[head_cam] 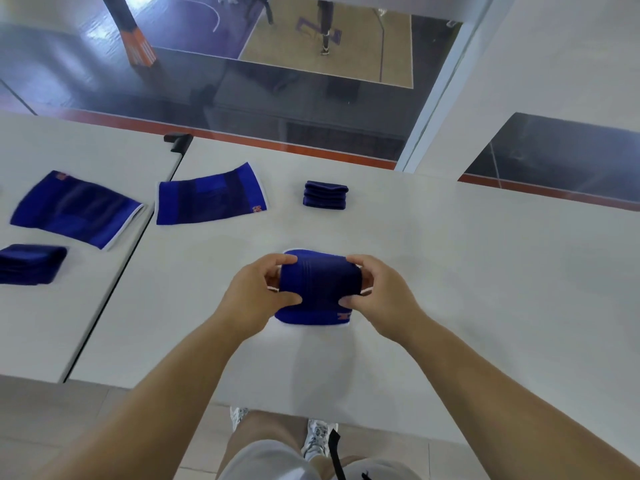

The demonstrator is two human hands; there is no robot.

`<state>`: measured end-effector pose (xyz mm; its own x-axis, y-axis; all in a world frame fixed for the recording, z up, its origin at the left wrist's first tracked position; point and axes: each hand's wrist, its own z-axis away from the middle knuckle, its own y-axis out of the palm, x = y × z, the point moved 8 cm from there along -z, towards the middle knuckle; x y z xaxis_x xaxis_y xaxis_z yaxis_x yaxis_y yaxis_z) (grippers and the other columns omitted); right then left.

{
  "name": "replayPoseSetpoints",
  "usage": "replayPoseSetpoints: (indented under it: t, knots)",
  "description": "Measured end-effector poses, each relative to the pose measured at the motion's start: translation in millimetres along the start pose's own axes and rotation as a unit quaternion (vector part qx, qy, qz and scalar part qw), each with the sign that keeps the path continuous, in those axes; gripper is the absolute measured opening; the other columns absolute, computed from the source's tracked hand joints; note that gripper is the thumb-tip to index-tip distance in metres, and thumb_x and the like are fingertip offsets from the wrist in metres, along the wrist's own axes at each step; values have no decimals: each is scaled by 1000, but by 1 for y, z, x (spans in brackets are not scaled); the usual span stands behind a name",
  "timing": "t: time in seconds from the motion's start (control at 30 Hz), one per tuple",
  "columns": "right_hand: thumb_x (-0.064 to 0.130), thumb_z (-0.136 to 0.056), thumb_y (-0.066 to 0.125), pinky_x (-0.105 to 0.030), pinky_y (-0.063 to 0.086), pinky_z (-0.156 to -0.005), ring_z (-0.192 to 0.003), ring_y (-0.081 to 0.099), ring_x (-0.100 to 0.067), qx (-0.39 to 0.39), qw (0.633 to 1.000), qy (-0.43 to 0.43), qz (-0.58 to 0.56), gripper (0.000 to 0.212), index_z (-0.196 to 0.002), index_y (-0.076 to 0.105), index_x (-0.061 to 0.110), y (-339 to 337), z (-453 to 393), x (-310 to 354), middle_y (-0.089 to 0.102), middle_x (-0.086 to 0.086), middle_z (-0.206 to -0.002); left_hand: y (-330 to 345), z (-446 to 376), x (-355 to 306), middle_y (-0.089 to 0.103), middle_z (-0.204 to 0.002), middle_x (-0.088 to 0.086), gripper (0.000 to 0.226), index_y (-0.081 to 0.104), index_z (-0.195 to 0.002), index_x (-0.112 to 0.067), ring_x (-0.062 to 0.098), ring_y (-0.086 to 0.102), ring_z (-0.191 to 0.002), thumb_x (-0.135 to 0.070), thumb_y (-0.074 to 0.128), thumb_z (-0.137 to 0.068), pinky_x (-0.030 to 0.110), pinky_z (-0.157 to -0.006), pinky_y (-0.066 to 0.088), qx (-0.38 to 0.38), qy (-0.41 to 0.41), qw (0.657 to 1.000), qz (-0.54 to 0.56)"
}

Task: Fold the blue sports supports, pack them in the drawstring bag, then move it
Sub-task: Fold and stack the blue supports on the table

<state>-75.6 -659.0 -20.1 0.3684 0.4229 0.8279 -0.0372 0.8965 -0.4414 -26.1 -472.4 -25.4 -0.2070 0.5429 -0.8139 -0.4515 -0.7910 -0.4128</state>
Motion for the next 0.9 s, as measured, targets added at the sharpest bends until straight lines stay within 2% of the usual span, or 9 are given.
replayPoseSetpoints:
  t: [0.13,0.2,0.27,0.37,0.5,0.63,0.7,0.77,0.9]
  knots:
    - [15,-78,72,-23,37,-82,-94,48,-14,-49,988,-52,135,30,-107,66,20,-8,0,13,54,0,-102,-8,3,-15,60,-102,-4,34,63,-104,-29,11,58,-91,-11,73,-77,19,-76,46,-42,50,996,-68]
    - [18,-83,69,-20,34,-85,-101,44,-13,-40,990,-57,119,16,-98,65,18,-10,0,13,51,1,-105,-10,5,-22,55,-106,-7,24,63,-98,-27,8,54,-96,-13,71,-81,17,-81,41,-44,82,992,-81]
    - [17,-88,63,-21,43,-78,-97,54,-15,3,998,-36,50,7,-94,60,20,-6,2,11,61,2,-101,-6,6,-20,59,-101,-12,16,59,-97,-28,6,55,-93,-17,65,-86,16,-75,42,-16,74,994,-80]
    - [21,-93,57,-30,56,-72,-87,66,-20,41,999,6,-9,9,-102,54,21,1,4,2,68,-2,-94,1,7,-8,65,-95,-7,11,53,-101,-28,12,63,-90,-27,58,-91,25,-73,53,14,26,998,-56]
    - [27,-93,56,-32,59,-71,-74,71,-20,37,997,68,-25,22,-113,50,19,11,3,-18,69,-5,-96,7,7,13,64,-98,-2,19,49,-107,-30,15,65,-86,-34,58,-91,28,-69,56,4,-26,999,-27]
    - [23,-93,57,-7,45,-50,-62,62,-6,13,992,105,69,30,-120,47,16,15,2,-33,59,-3,-103,12,5,30,59,-115,-3,31,51,-120,-23,13,60,-94,-27,60,-91,23,-74,48,-7,-38,996,-85]
    - [24,-92,58,-18,51,-73,-90,62,-16,14,973,80,214,39,-127,46,15,15,0,-35,52,-5,-119,9,5,36,59,-117,-3,31,54,-120,-20,13,58,-97,-27,60,-90,25,-80,44,-13,-32,990,-134]
    - [27,-92,57,-33,44,-95,-116,48,-24,15,949,22,314,44,-132,45,16,20,1,-30,46,-5,-129,7,7,40,61,-115,-2,26,58,-116,-19,15,58,-96,-28,58,-91,26,-82,45,-3,-31,984,-174]
    - [23,-92,56,-39,42,-99,-122,43,-30,48,919,-120,372,44,-134,48,12,49,6,-11,45,-9,-135,3,11,44,63,-111,-1,22,62,-109,-19,18,60,-97,-32,54,-93,32,-86,50,25,-19,965,-259]
